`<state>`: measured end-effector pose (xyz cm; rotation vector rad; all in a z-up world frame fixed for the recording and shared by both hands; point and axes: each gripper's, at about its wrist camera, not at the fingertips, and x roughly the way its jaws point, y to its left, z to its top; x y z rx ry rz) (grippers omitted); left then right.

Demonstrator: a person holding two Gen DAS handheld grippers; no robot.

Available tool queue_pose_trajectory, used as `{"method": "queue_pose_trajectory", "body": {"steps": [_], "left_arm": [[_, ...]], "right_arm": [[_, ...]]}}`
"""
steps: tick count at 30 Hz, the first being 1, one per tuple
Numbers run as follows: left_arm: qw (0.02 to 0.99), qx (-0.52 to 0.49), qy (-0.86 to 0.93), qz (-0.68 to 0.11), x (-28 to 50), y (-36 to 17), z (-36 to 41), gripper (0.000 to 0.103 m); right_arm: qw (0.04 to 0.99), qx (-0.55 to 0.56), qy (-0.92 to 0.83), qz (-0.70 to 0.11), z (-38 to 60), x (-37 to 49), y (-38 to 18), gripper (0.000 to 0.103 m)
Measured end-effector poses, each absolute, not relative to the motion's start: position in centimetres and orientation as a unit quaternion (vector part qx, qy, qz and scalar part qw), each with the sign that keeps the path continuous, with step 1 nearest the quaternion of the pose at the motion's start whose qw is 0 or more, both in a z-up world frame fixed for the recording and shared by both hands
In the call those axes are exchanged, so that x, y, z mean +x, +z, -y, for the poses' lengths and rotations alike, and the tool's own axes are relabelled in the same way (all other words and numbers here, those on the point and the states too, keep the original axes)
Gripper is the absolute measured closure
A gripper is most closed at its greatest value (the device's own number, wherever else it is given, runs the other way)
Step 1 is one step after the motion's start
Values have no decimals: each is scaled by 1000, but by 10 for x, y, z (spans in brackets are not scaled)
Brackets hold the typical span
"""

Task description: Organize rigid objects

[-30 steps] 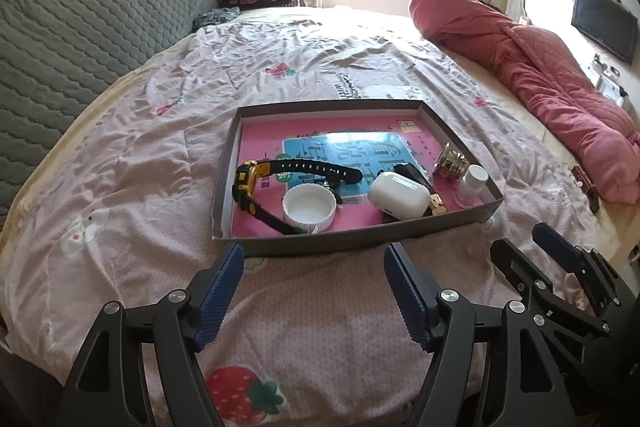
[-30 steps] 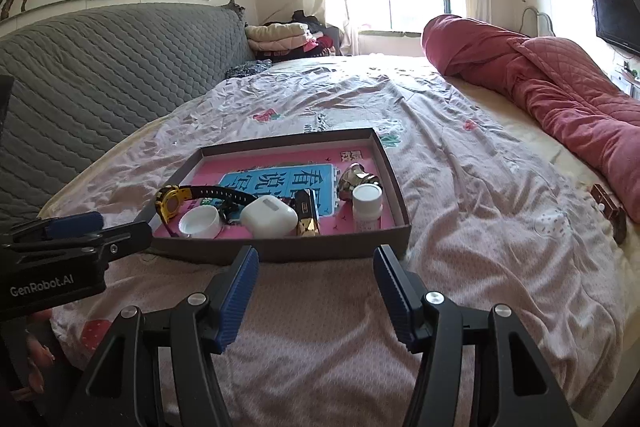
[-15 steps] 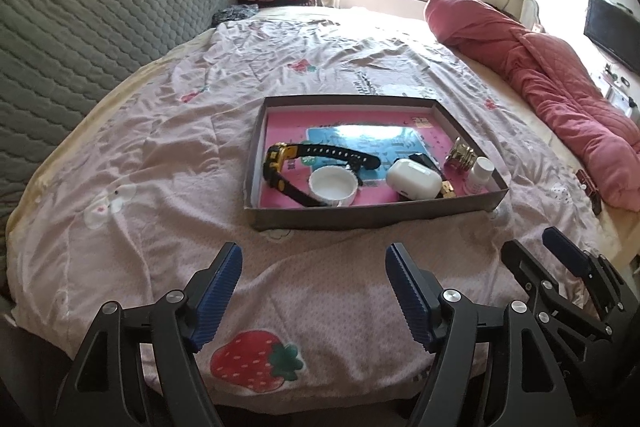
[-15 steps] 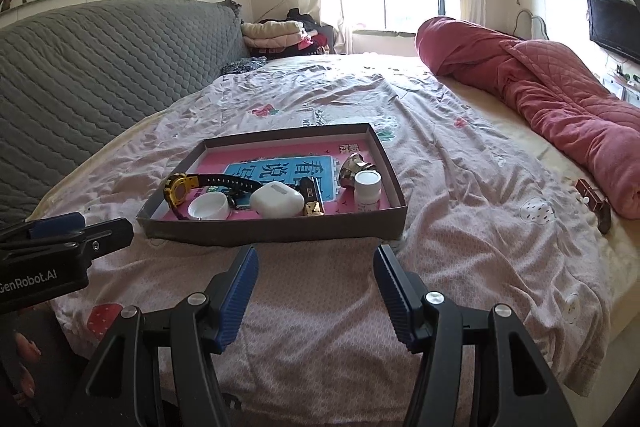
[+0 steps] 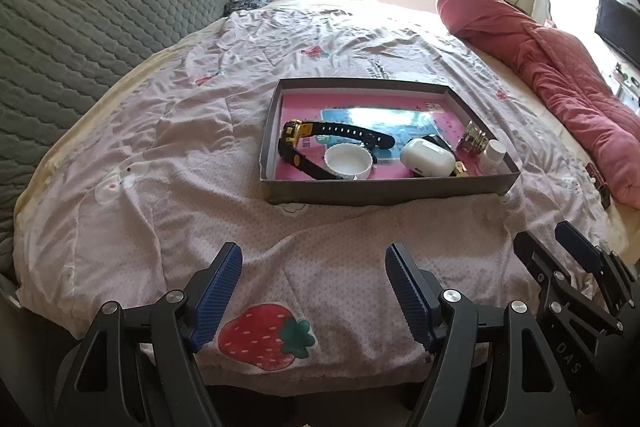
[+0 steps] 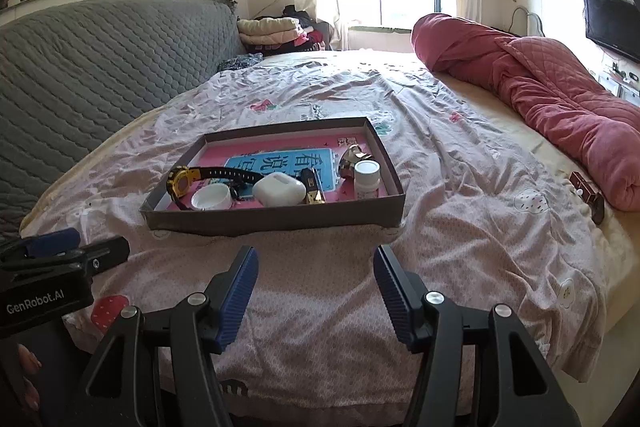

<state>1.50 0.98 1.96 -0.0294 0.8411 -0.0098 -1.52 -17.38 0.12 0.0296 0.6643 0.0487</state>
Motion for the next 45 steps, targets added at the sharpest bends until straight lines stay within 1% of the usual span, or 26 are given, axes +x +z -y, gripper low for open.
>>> {"method": "queue_pose_trajectory", "body": {"steps": [13,45], "left_arm": [[911,0,-19,-412,17,5,3,27],[898,-3,-6,-439,38,-30,8,27]], "right_arm": [[940,11,27,-341,171,-7,-14,44],[933,10,32,-358,174,10,-34,44]]}}
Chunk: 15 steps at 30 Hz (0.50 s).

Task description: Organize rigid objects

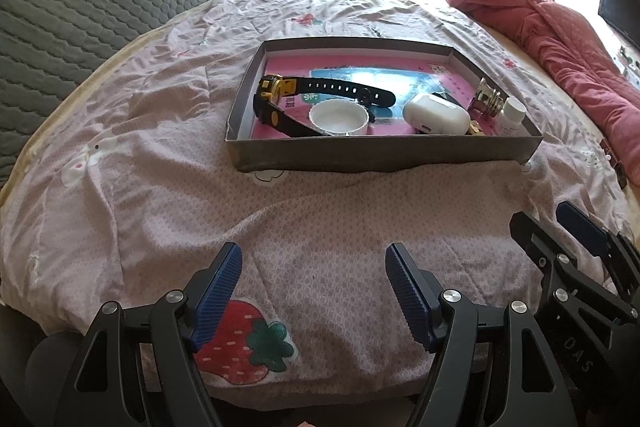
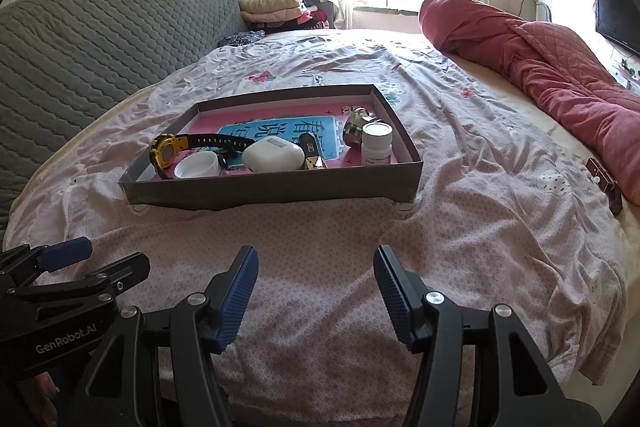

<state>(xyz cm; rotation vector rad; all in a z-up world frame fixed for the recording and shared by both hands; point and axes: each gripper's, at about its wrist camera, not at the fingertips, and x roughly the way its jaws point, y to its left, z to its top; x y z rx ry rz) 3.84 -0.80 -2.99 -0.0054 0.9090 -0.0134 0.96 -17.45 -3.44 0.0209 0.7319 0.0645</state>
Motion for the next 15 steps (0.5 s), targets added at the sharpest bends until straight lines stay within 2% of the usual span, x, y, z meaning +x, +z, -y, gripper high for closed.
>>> {"method": "queue_pose_trajectory", "body": {"steps": [15], "left_arm": [[899,-8,-3,-438,40,-28,5,27]], "right_arm": [[933,5,30,-359,174,9,-36,44]]}}
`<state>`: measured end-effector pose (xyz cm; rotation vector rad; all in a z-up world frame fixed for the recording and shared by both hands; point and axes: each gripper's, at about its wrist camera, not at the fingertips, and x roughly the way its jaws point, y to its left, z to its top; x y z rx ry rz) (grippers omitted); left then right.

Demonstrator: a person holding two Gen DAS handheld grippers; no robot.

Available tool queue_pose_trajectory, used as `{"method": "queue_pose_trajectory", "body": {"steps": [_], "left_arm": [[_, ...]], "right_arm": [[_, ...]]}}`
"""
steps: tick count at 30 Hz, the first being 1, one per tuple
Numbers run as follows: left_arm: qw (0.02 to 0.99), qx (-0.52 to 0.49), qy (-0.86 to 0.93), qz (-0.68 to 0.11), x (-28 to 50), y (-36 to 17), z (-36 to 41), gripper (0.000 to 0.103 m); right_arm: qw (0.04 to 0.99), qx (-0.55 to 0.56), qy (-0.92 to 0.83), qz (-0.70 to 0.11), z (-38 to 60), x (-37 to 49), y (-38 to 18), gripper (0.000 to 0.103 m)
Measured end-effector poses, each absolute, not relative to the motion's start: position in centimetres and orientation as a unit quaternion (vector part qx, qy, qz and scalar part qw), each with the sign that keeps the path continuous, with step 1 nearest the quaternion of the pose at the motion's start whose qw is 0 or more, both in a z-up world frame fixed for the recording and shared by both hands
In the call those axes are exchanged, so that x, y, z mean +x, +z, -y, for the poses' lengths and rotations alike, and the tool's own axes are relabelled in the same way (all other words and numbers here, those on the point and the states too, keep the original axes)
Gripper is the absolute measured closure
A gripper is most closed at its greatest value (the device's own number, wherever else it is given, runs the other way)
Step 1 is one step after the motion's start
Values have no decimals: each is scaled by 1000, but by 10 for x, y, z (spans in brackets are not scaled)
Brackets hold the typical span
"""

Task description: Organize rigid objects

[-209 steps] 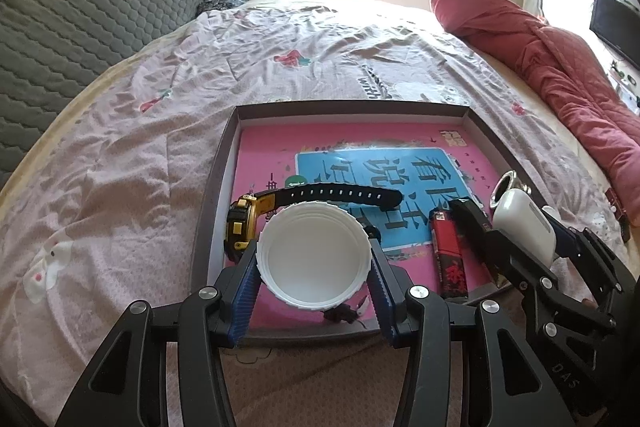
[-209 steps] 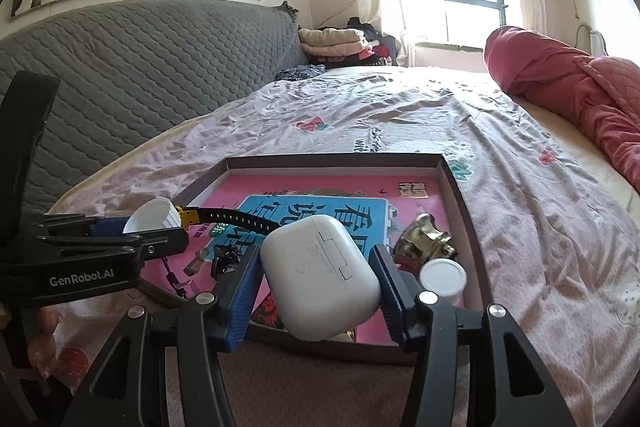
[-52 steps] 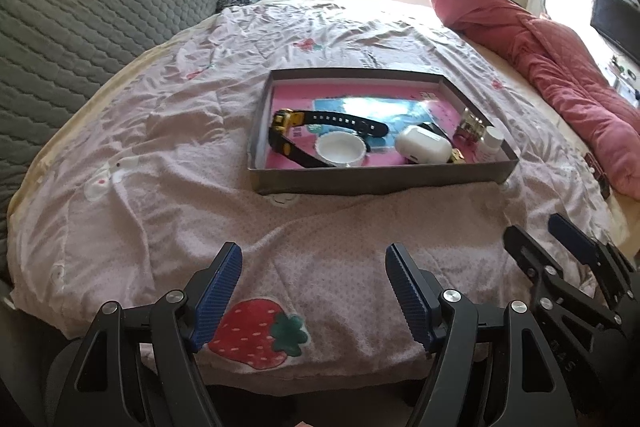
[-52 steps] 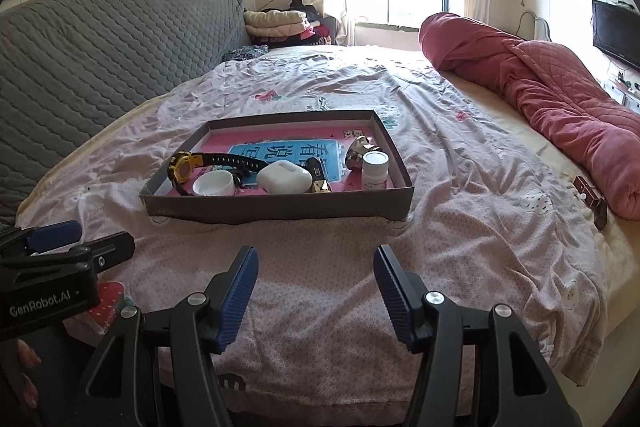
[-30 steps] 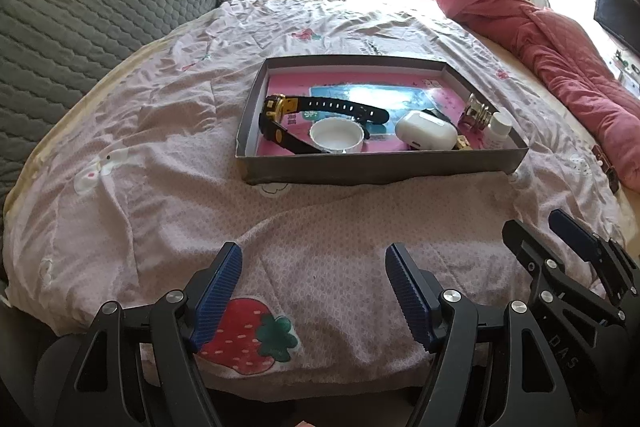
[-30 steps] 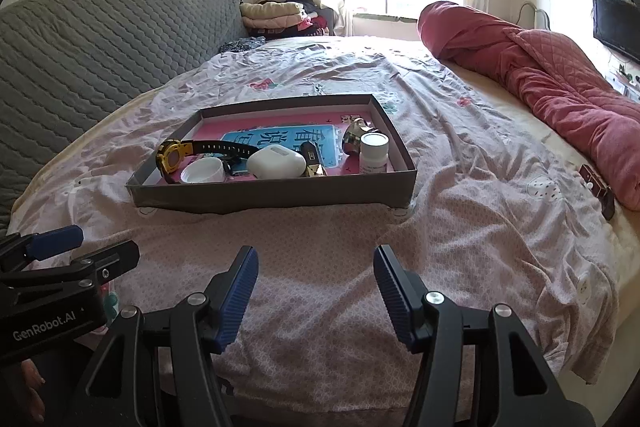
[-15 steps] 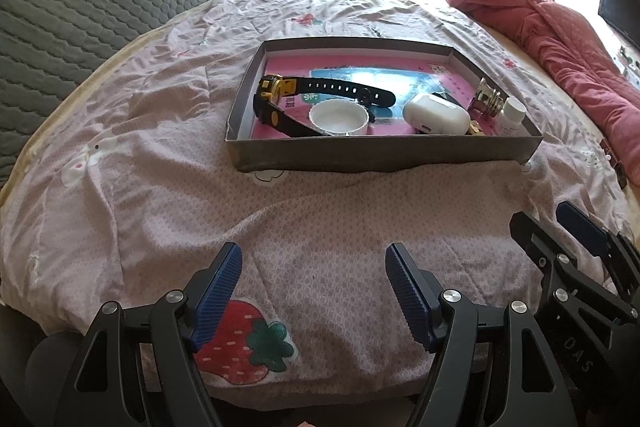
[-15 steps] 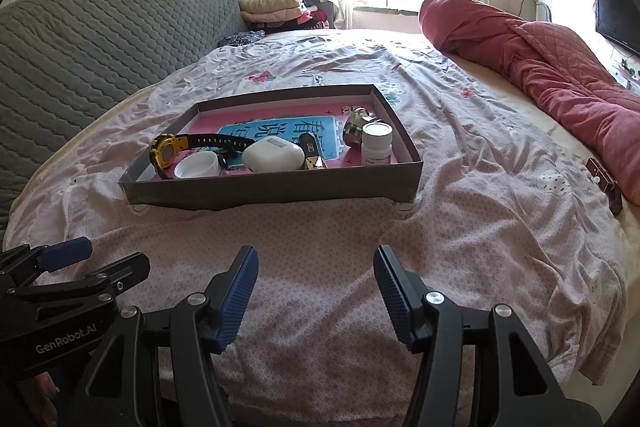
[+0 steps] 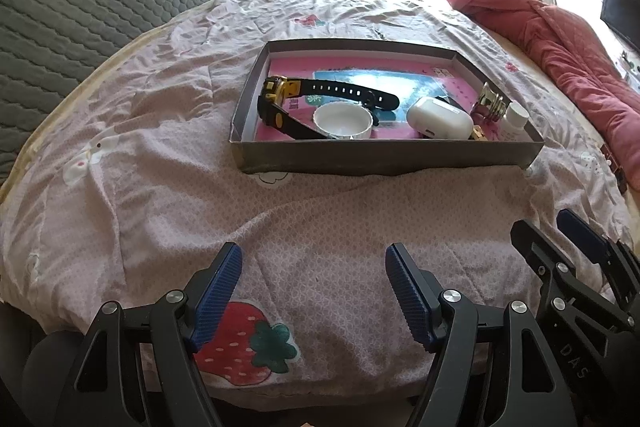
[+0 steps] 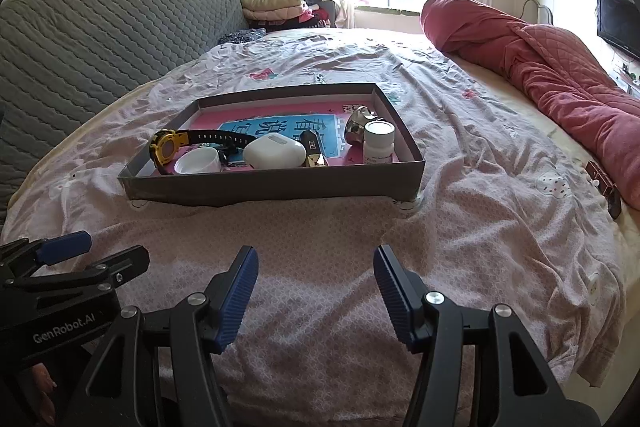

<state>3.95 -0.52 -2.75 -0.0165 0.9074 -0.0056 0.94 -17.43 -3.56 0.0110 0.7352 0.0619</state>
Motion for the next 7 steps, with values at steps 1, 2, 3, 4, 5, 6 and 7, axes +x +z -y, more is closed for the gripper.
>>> {"method": "queue_pose_trajectory", "body": {"steps": [1,2,3,4,5,6,7], "left_arm": [[899,-8,-2,-438,40,-27,5,28],[899,-9,-2,-438,39,-27,4,28],[900,-10,-1,-437,39,-27,4,27],[900,-9,-1,-435,39,-26,4,27],[901,-11,-2,-434,39,-26,4,27],[901,-12,-4,-433,39,-25,3,28],[902,-13,-7,-432,40,-24,3,28]], "right_arm": [[933,4,30,-359,174,10,-36,44],[933,4,30,-359,174,10,-36,44],[933,3,29,-359,174,9,-35,44],[933,3,29,-359,174,9,-35,44],[933,2,29,-360,174,9,-35,44],[932,3,29,-360,174,9,-36,44],[932,4,29,-361,174,10,-36,44]]}}
